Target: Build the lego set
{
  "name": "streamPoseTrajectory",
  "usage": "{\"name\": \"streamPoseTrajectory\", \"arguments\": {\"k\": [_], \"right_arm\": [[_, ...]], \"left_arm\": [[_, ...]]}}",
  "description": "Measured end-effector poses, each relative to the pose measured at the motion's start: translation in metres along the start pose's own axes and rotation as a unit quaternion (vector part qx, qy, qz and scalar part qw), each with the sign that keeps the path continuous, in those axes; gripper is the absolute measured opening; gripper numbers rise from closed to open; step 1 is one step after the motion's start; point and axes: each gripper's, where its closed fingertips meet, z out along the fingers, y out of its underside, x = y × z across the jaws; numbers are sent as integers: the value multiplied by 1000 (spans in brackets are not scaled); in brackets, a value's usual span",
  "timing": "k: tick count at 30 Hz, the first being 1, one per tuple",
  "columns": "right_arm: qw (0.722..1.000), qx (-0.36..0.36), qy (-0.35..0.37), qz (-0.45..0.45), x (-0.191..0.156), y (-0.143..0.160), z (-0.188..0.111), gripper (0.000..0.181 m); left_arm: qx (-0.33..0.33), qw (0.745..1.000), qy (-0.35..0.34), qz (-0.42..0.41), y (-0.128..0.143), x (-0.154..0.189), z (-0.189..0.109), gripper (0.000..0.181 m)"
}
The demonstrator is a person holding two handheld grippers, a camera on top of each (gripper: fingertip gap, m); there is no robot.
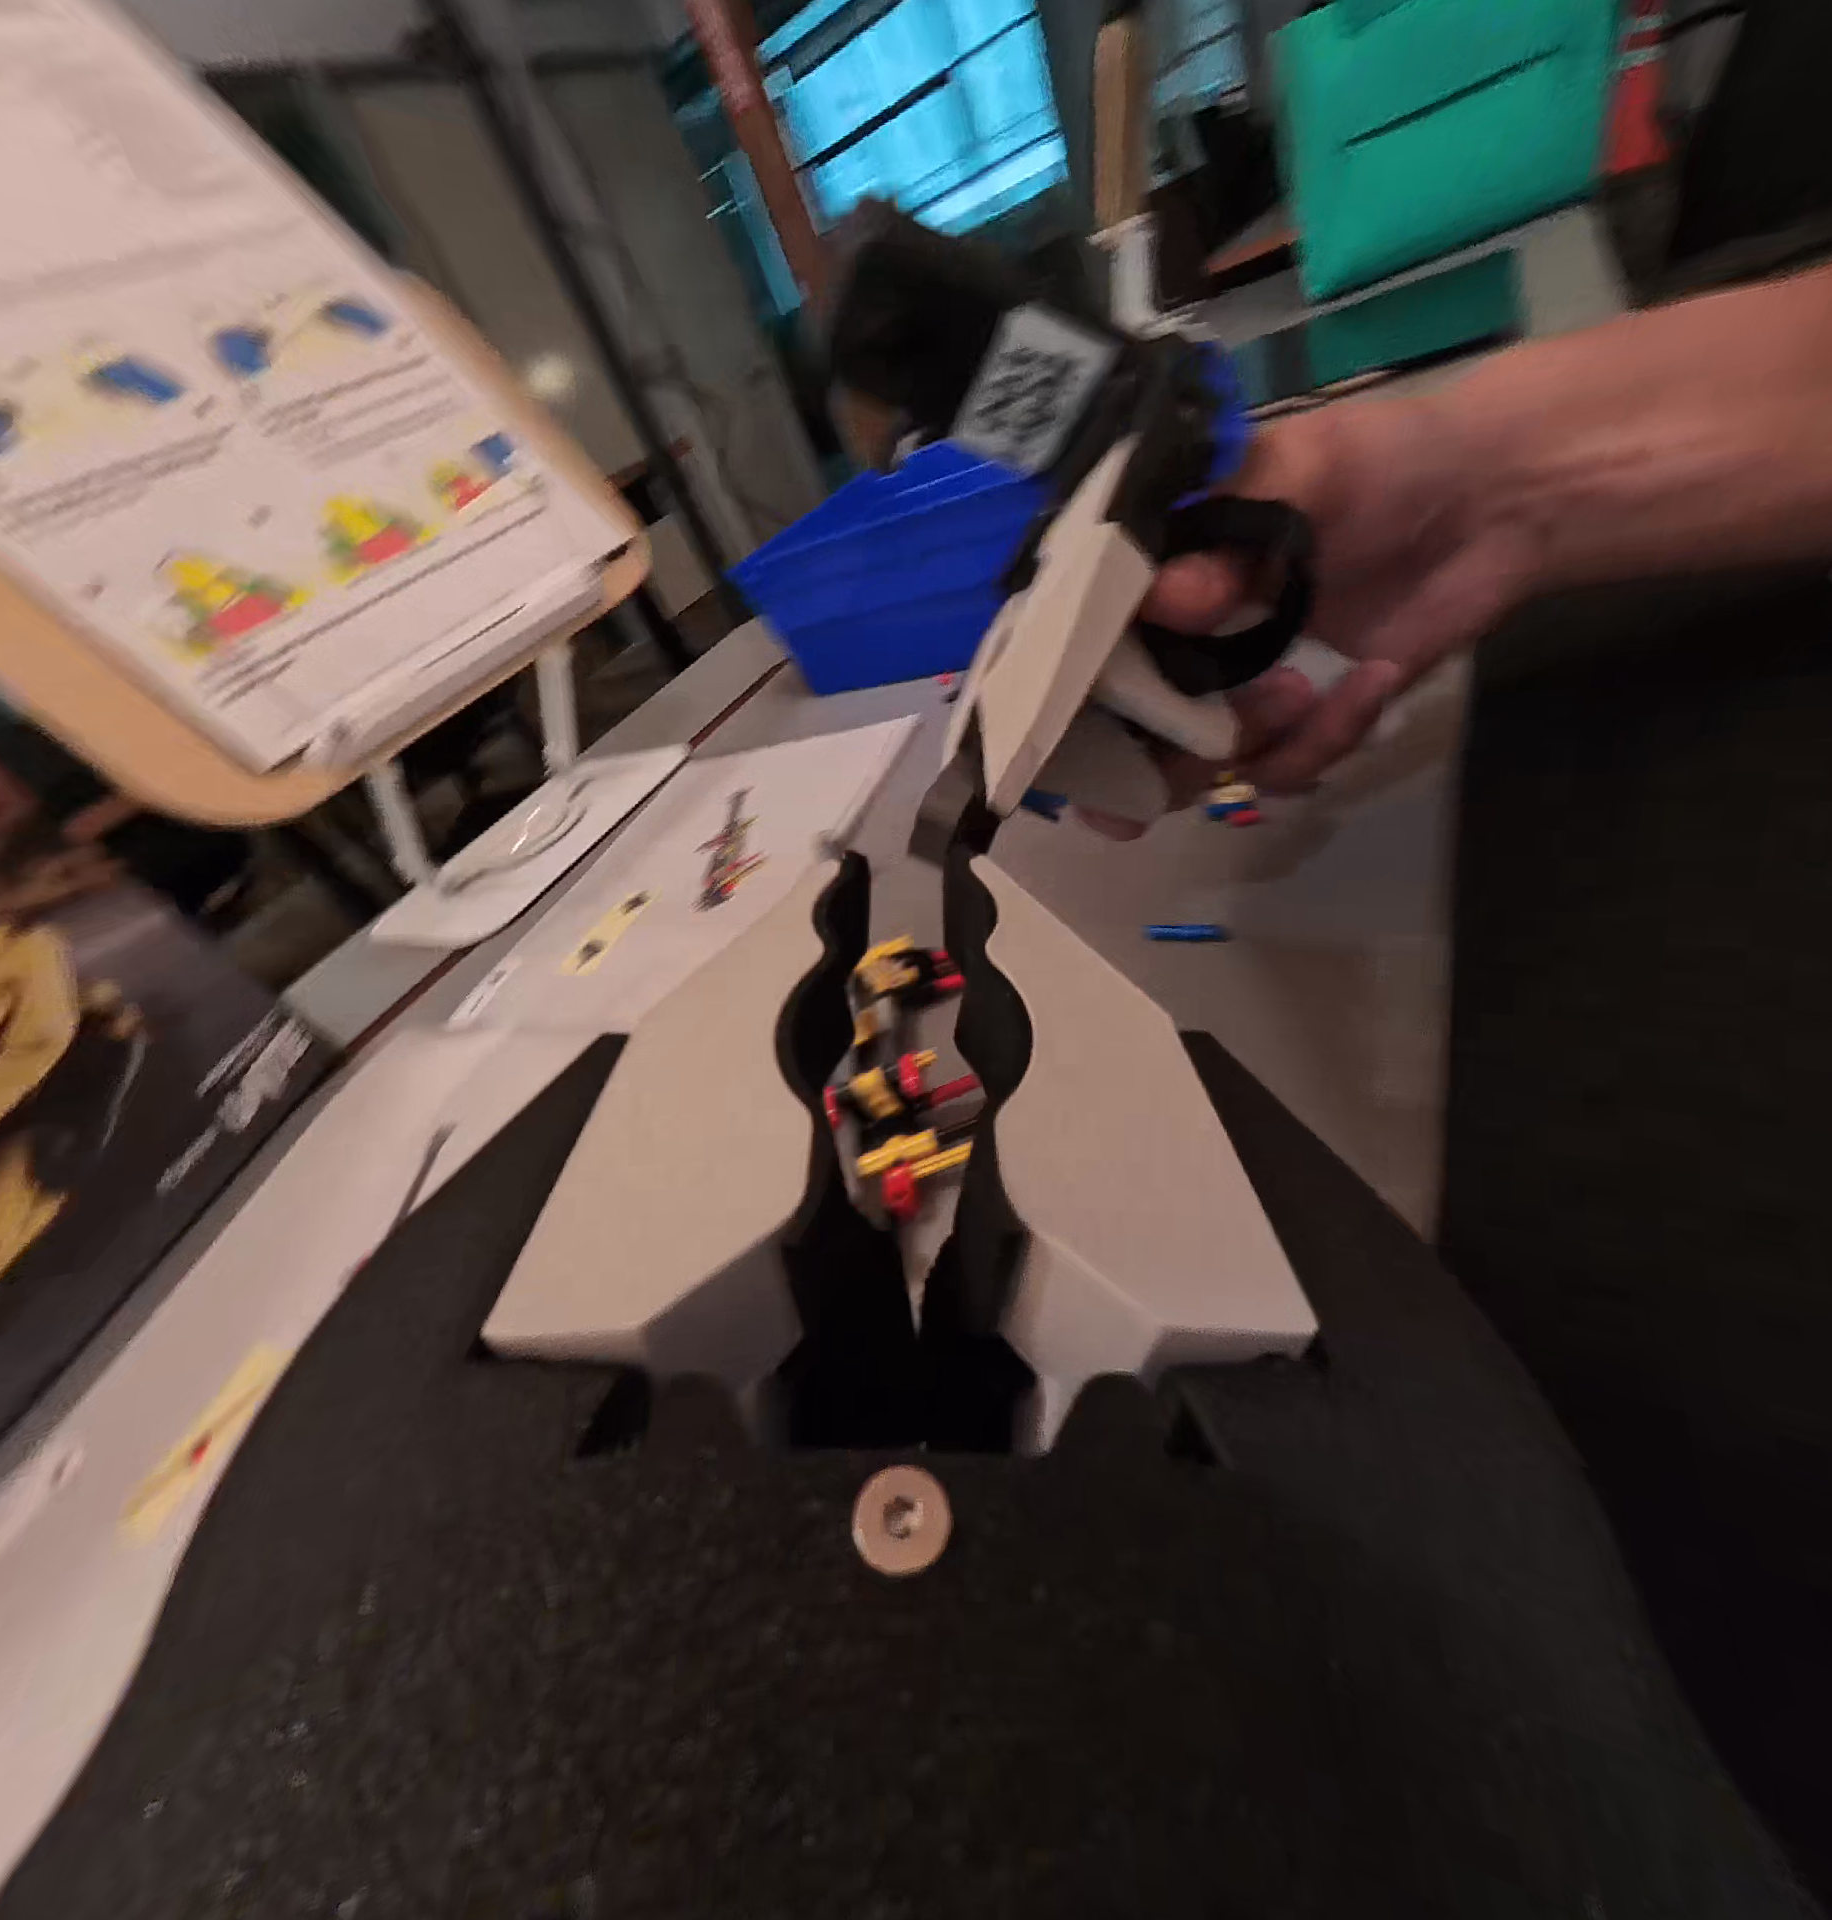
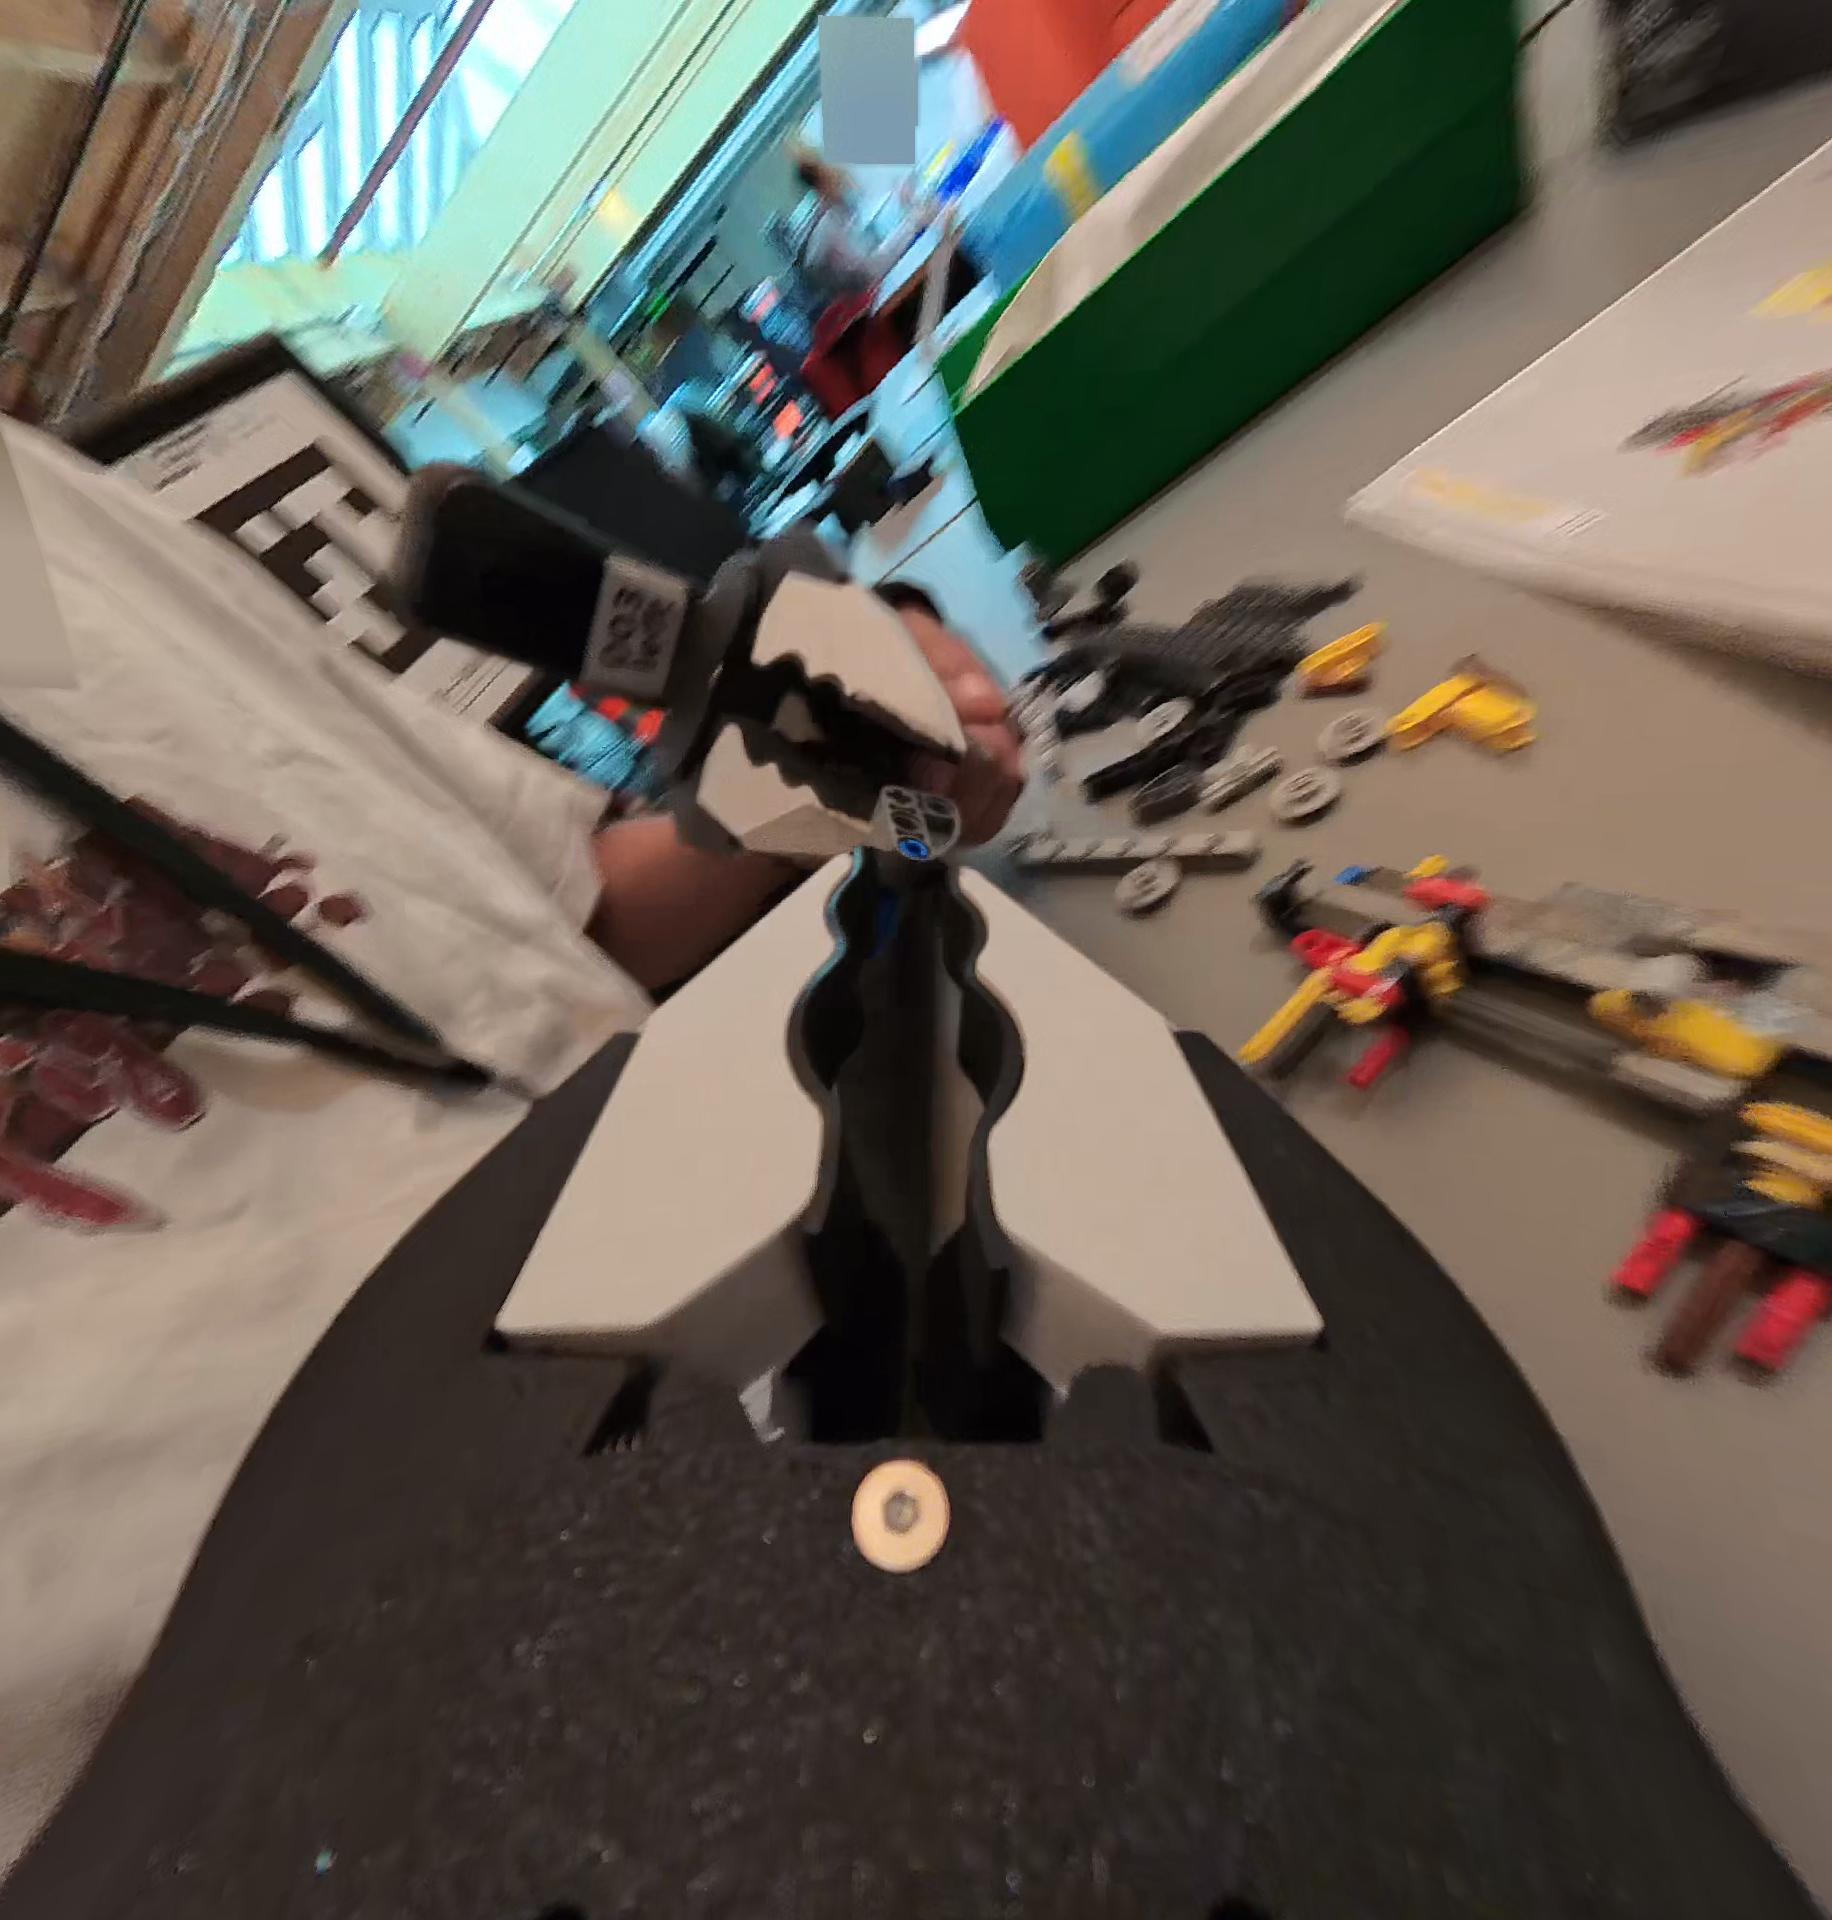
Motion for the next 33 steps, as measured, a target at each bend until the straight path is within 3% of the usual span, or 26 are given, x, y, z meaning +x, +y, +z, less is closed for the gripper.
{"name": "streamPoseTrajectory", "arguments": {"k": [2,4,7,9,10,13,18,22,33], "right_arm": [[992,77,93,-44,28,-27,-11,10],[955,149,215,-139,54,-58,-30,10],[845,173,372,-343,69,-90,-50,10],[758,177,453,-434,70,-99,-58,10],[731,183,467,-463,67,-100,-58,10],[734,173,433,-494,57,-88,-38,11],[752,183,395,-495,45,-86,-19,10],[733,203,421,-494,42,-92,-33,10],[723,205,441,-490,43,-96,-50,10]], "left_arm": [[-30,996,-57,-55,13,-29,-1,15],[-47,986,-85,-135,25,-49,-3,20],[-52,962,-56,-263,36,-55,-3,25],[-30,946,-34,-320,32,-56,-5,24],[-17,940,-24,-341,29,-57,-6,25],[15,927,-6,-374,21,-59,-9,24],[48,933,6,-356,7,-56,-11,25],[43,943,-7,-331,8,-53,-12,25],[36,944,21,-328,8,-43,-8,25]]}}
